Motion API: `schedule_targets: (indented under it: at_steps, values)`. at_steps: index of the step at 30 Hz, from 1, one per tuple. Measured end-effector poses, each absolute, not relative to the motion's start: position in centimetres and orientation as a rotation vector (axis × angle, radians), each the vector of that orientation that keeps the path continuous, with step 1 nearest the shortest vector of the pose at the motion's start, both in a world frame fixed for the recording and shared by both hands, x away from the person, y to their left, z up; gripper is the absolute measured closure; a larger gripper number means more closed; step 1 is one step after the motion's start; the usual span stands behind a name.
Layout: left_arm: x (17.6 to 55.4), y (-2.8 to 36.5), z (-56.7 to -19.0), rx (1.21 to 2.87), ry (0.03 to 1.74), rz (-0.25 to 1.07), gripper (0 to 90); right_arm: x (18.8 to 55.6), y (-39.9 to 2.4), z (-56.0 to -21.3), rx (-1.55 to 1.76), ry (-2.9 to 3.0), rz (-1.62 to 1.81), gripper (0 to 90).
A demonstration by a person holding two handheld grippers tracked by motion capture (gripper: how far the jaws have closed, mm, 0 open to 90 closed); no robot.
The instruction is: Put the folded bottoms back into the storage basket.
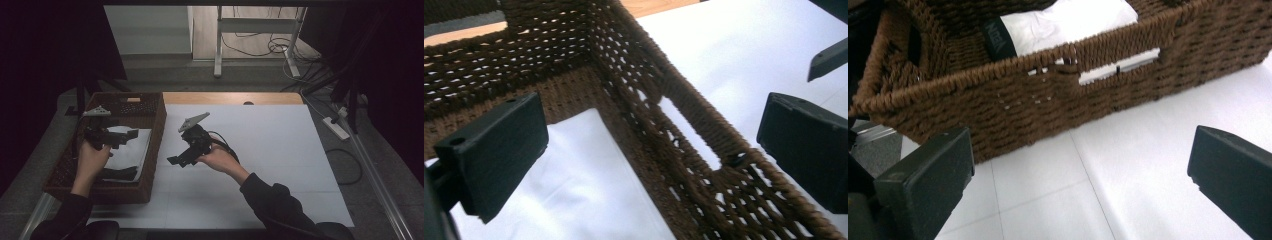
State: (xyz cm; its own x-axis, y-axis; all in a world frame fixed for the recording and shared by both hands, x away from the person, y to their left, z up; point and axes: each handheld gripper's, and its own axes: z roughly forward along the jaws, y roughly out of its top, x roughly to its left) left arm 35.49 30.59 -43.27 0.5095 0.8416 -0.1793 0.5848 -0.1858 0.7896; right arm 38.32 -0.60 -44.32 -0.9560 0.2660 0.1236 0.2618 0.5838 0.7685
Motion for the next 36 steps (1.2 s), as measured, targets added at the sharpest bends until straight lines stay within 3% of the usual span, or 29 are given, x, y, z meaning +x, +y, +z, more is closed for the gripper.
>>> schedule_targets:
  at_steps: [10,21,36]
  values:
    - [34.0,29.5,-43.2,1.859,1.195,0.332,0.1,38.0,-2.2,-44.6,0.461,2.802,1.341,0.0]
    - [31.9,27.8,-42.9,1.917,1.183,0.401,0.1,37.7,-3.6,-44.4,0.513,2.778,1.377,0.0]
    - [29.3,26.9,-42.7,1.876,1.165,0.335,0.1,37.2,-6.4,-43.7,0.526,2.769,1.374,0.0]
